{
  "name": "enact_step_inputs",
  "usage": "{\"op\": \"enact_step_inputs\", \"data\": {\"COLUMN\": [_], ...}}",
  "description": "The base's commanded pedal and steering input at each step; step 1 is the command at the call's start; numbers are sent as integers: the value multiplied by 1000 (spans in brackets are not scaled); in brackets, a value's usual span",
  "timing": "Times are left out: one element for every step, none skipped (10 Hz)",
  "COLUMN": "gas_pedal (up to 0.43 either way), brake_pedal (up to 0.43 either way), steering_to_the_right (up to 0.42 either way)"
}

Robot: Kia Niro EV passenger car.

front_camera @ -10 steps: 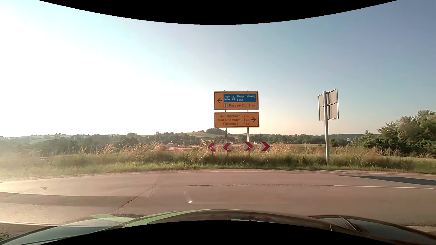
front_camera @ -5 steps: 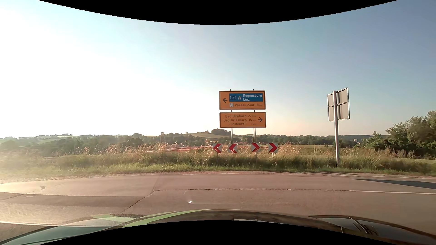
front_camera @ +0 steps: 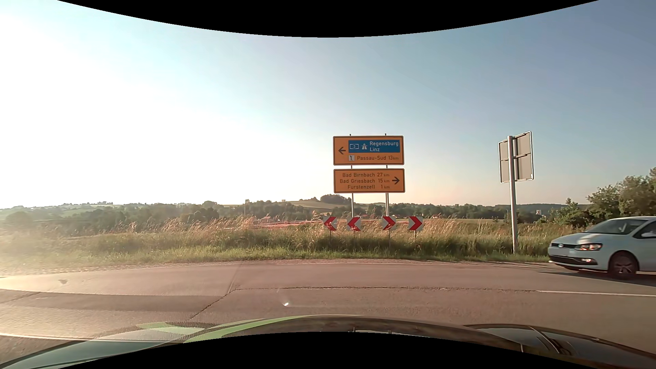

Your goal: Follow the waypoints while adhering to traffic rules and regulations

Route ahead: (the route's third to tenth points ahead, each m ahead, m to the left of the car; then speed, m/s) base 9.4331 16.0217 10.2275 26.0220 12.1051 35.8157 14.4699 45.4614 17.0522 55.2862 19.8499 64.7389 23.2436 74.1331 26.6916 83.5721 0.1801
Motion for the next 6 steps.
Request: {"op": "enact_step_inputs", "data": {"gas_pedal": [0, 0, 0, 0, 0, 0], "brake_pedal": [213, 213, 220, 220, 232, 238], "steering_to_the_right": [-209, -208, -208, -208, -208, -209]}}
